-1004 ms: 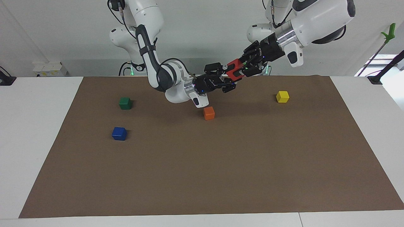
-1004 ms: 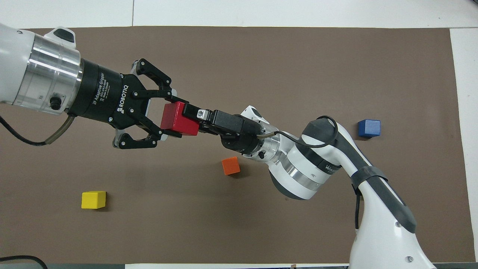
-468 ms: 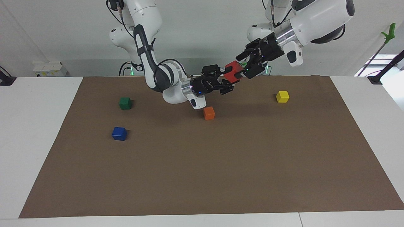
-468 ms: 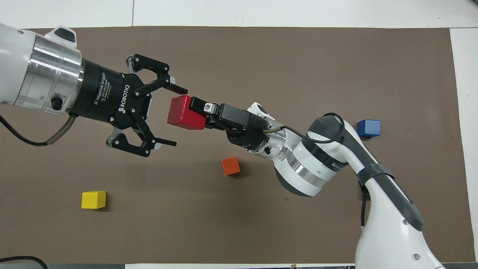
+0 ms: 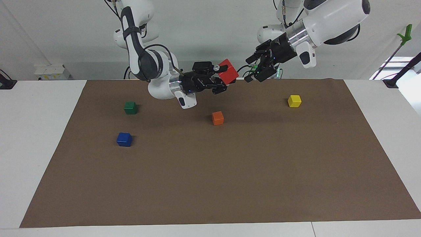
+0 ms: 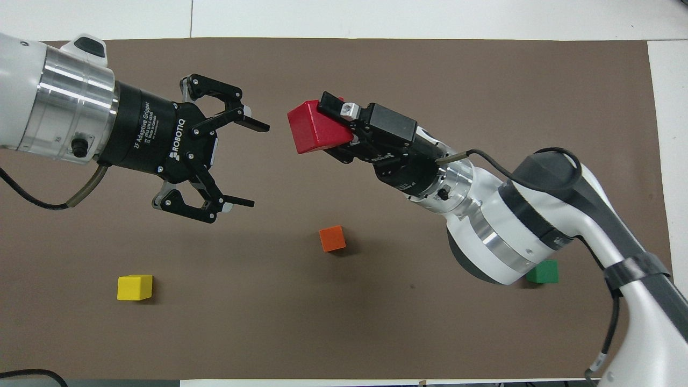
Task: Transfer red block to right arm and stack on blue block
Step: 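Carry the red cube with the right gripper above the blue cube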
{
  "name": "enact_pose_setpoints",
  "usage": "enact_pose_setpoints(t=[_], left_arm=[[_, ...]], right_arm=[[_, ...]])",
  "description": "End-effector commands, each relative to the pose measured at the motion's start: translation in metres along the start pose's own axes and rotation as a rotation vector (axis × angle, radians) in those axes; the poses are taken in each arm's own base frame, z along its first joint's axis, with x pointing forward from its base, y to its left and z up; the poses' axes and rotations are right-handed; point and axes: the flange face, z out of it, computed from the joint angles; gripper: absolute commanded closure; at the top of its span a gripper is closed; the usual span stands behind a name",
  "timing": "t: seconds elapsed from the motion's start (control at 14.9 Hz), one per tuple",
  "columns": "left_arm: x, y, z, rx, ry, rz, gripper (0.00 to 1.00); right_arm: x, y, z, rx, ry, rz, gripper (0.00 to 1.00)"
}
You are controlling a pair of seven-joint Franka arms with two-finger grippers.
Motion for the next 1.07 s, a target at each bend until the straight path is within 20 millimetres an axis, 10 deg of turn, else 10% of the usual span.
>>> enact_pose_setpoints(t=[0.0, 0.27, 1.0], left_arm=[[-0.001, -0.005, -0.003, 0.002, 0.052, 0.002, 0.0], [0.012, -0.009, 0.007, 0.001, 0.264, 0.134, 0.0], [0.136, -0.037, -0.022, 0.201, 0.629, 0.725, 0.0]], right_arm=[[-0.006, -0.02, -0.013, -0.067, -0.002, 0.019, 1.0], [0.001, -0.033, -0.024, -0.128, -0.009, 0.028, 1.0], [0.031, -0.107, -0.096, -0.699, -0.093, -0.075, 1.0]])
